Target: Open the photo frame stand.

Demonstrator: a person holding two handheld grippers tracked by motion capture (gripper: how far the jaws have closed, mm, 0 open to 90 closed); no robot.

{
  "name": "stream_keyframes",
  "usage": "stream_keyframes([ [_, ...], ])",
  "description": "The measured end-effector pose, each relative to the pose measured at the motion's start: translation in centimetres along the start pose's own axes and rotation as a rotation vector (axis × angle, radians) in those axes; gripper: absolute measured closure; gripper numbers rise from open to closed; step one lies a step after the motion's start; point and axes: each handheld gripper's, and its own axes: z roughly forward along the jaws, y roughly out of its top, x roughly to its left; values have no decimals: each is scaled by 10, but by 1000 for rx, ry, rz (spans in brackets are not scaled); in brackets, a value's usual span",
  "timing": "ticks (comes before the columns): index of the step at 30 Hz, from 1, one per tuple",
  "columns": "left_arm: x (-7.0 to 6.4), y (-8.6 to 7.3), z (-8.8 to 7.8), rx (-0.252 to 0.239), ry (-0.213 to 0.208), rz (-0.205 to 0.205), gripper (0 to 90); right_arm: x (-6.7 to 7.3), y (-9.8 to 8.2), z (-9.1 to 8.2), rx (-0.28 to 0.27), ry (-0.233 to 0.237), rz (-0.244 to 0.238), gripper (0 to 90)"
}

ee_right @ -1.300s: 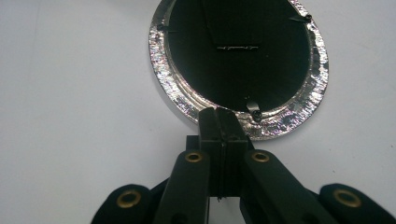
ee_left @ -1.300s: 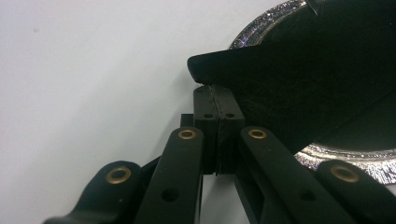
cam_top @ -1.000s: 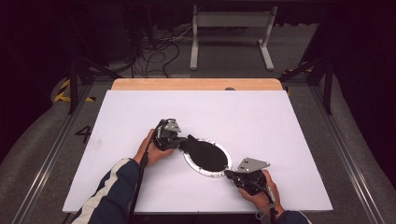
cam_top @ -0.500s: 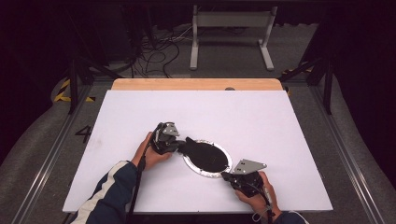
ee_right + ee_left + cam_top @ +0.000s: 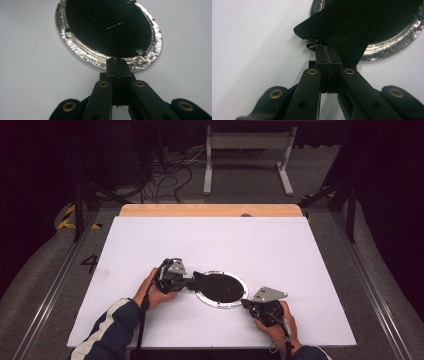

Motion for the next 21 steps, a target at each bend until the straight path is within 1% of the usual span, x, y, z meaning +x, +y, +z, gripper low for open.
stream_keyframes([
  [1, -1, -1, 0, -2, 1, -6, 900, -2, 0, 0, 1, -16, 5, 900],
  [3, -3, -3, -2, 3, -4, -5, 900, -7, 1, 1, -1, -17, 24, 900],
  [5, -4, -3, -3, 6, -5, 3, 900, -8, 1, 1, 1, -24, 33, 900],
  [7, -7, -5, -5, 8, 6, 19, 900, -11, 1, 2, 1, -27, 39, 900],
  [8, -9, -6, -5, 6, 8, 14, 899, -10, 1, 1, 2, -24, 35, 900],
  [10, -9, -7, -5, 8, 5, 20, 895, -7, 1, 1, 5, -6, 29, 900],
  [13, -8, -7, -5, 3, -4, 18, 894, 1, 0, -1, 7, 34, 6, 900],
  [14, -8, -7, -5, 1, -6, 16, 894, 4, 0, -1, 10, 43, -4, 900],
  [15, -8, -7, -5, -1, -7, 15, 893, 6, 1, 0, 9, 49, -5, 900],
  [16, -8, -7, -5, 0, -6, 15, 893, 8, 1, 0, 8, 54, -7, 900],
  [18, -9, -7, -5, -1, -1, 14, 893, 10, 2, 2, 8, 50, -17, 900],
  [21, -9, -8, -5, -1, 0, 16, 894, 9, 2, 3, 6, 50, -14, 900],
])
